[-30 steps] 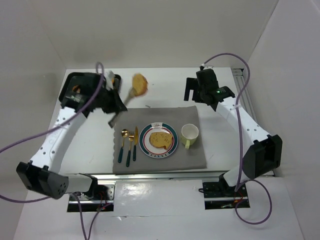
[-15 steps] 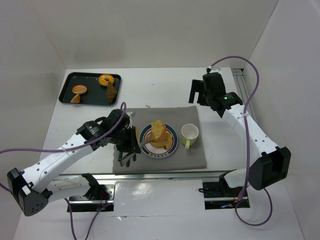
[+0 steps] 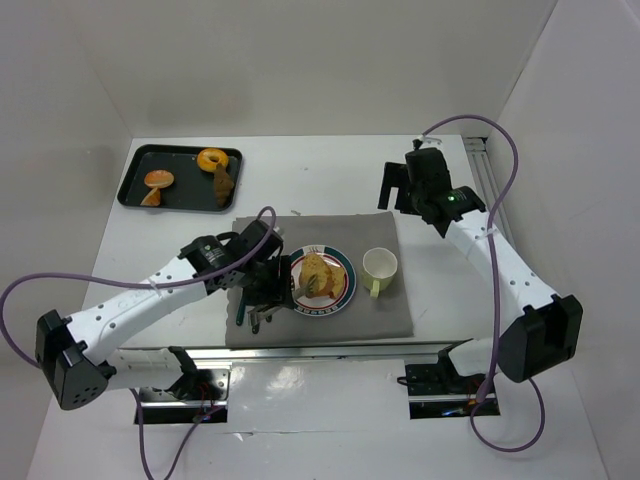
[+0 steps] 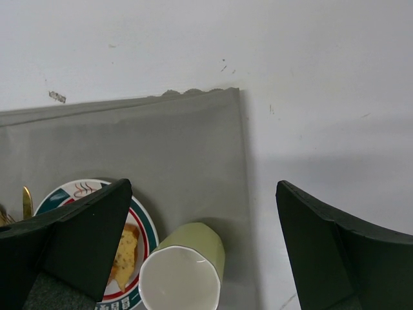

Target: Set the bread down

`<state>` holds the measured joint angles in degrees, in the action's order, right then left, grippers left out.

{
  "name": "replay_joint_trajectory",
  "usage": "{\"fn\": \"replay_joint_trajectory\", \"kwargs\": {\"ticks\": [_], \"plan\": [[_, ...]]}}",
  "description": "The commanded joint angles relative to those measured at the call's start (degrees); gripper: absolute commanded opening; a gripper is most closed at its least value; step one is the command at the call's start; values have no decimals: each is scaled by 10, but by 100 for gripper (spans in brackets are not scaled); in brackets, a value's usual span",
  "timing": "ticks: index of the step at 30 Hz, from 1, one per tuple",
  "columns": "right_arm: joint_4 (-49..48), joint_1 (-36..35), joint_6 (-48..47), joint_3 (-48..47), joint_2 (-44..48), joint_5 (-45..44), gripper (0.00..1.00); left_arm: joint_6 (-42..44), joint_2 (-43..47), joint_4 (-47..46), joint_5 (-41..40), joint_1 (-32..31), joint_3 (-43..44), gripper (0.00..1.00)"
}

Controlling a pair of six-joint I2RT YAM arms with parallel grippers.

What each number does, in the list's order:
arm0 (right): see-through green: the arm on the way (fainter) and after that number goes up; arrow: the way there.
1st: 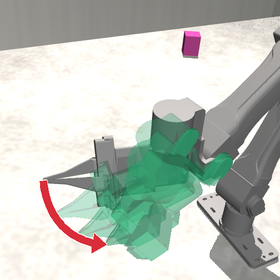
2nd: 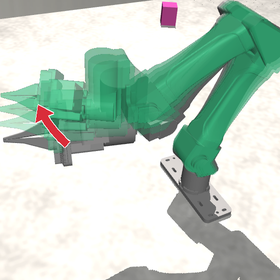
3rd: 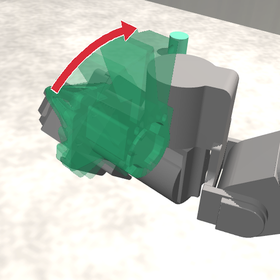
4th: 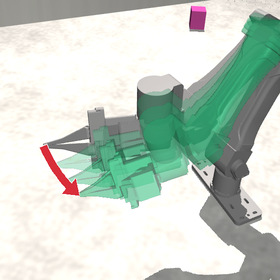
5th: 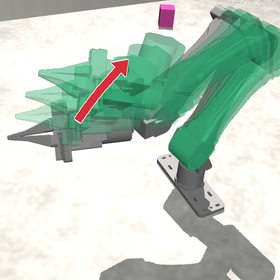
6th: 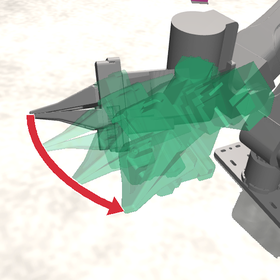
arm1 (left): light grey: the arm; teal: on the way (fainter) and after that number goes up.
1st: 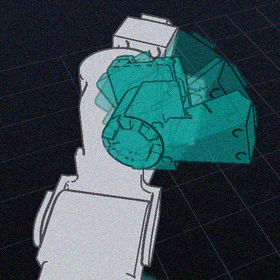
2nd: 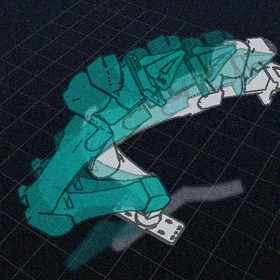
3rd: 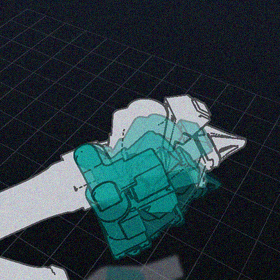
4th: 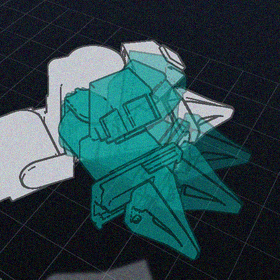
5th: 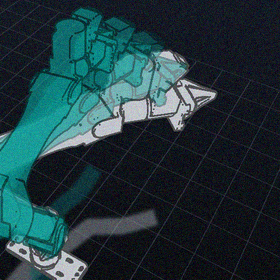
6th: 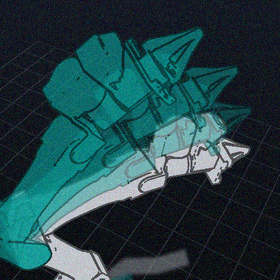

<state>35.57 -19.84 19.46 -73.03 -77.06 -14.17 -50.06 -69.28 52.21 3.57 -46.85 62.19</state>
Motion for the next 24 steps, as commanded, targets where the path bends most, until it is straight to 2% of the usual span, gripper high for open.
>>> {"fn": "replay_joint_trajectory", "kwargs": {"ticks": [1,7,12,18,19,24], "plan": [[-15,3,1,-1,12,-7,100,-15,2,27,-35,-4,51,65],[-20,3,1,-6,2,-7,100,-15,7,97,-104,-4,130,64],[-25,3,1,-6,-12,4,100,-9,13,103,-125,10,123,64],[-30,3,1,-18,-23,4,100,41,13,89,-125,93,153,62],[-31,3,1,-18,-23,9,100,54,6,77,-125,124,166,62],[-17,3,1,-47,-58,16,100,137,-65,33,-128,191,230,61]]}}
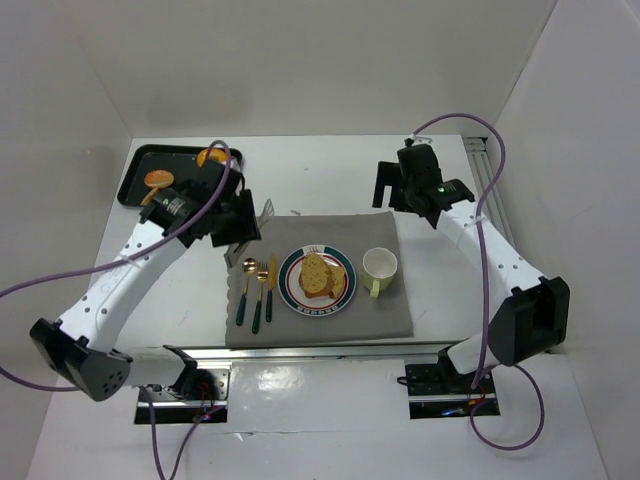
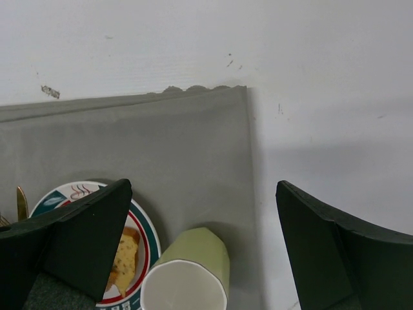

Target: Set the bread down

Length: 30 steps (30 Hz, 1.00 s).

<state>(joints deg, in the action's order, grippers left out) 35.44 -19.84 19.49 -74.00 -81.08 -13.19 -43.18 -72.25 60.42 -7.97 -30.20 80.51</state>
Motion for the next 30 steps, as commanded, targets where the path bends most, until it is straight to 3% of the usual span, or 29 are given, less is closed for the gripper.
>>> {"fn": "replay_joint_trajectory", "kwargs": {"ticks": [1,9,15,18,21,23,26,27,30], "plan": [[-16,3,1,-43,-23,6,100,79,-48,-73,-13,40,68,61],[-4,3,1,-55,-44,1,100,129,-241,-245,0,104,151,60],[7,3,1,-83,-81,1,100,159,-400,-278,-32,115,240,62],[12,3,1,-88,-112,1,100,178,-436,-325,-23,120,250,65],[23,3,1,-94,-123,-10,100,178,-496,-295,-9,131,306,73],[30,3,7,-99,-131,-17,100,166,-544,-269,15,147,338,73],[30,3,7,-94,-125,-22,100,165,-569,-263,45,161,355,75],[30,3,7,-94,-125,-27,100,165,-569,-263,52,161,362,81],[30,3,7,-94,-114,-27,100,173,-569,-258,52,167,367,86]]}}
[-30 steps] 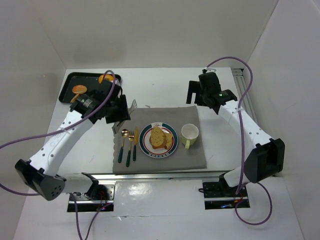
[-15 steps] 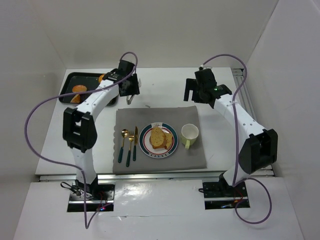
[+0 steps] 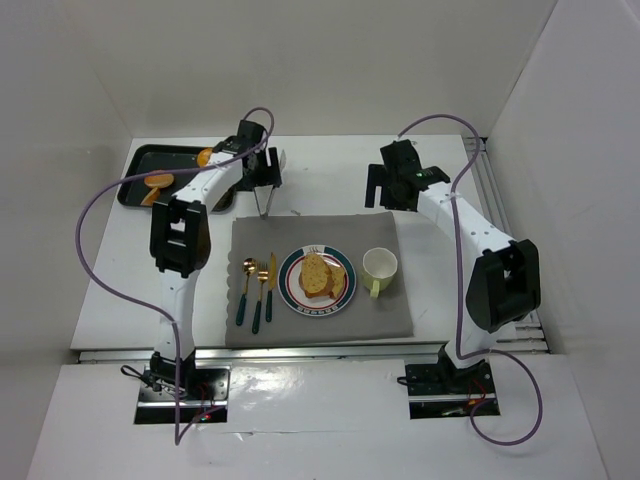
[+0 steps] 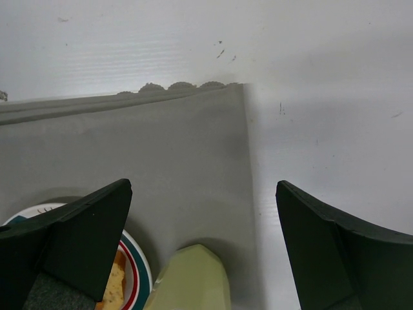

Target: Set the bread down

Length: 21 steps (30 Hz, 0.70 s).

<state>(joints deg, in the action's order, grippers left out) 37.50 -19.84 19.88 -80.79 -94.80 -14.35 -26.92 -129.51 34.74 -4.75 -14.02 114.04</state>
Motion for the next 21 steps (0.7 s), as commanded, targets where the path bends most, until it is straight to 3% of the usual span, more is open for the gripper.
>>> {"fn": "replay_joint_trajectory", "kwargs": {"ticks": [1,11,21], "plan": [[9,3,3,-21,23,-16,100,19,11,-1,20,5,32,90],[16,3,31,-27,18,-40,100,33,115,61,73,21,78,90],[16,14,49,-15,18,-56,100,71,343,45,122,-18,-175,90]]}}
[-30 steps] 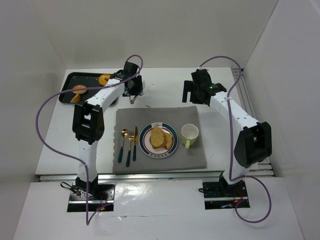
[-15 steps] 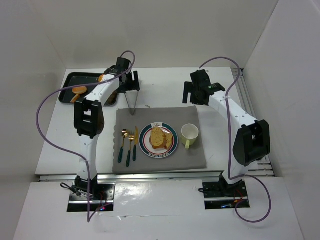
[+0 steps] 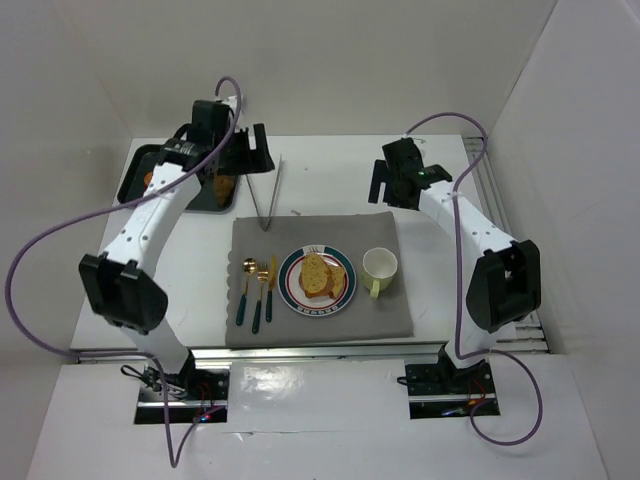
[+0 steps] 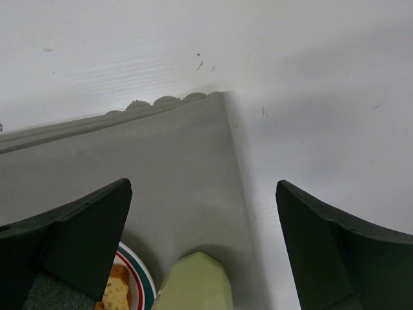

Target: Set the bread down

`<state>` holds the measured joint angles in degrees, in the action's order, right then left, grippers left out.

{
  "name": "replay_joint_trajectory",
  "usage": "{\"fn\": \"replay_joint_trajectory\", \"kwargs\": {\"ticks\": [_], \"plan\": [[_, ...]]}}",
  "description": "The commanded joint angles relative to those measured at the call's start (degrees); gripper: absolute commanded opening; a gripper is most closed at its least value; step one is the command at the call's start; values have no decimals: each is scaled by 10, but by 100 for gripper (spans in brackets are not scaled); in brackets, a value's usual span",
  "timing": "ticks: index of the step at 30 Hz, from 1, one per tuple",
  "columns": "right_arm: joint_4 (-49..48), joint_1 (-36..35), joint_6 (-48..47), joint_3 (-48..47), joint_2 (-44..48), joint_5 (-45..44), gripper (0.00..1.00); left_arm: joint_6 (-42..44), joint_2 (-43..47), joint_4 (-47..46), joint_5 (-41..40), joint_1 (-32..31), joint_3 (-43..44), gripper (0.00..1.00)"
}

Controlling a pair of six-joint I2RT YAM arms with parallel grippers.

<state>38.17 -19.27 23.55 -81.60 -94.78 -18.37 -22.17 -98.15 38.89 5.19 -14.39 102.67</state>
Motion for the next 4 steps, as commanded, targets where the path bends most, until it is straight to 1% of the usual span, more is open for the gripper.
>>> {"fn": "replay_joint_trajectory", "kwargs": {"ticks": [1,2,3,4], "plan": [[9,8,12,-7,18,-8,100,15,40,4,23,-14,-77,90],[9,8,6,1,18,0,100,15,49,4,16,-19,-100,90],[2,8,6,1,18,5,100,15,54,10,6,-20,-100,90],[2,8,6,1,13,11,100,20,54,16,-22,-26,-100,90]]}}
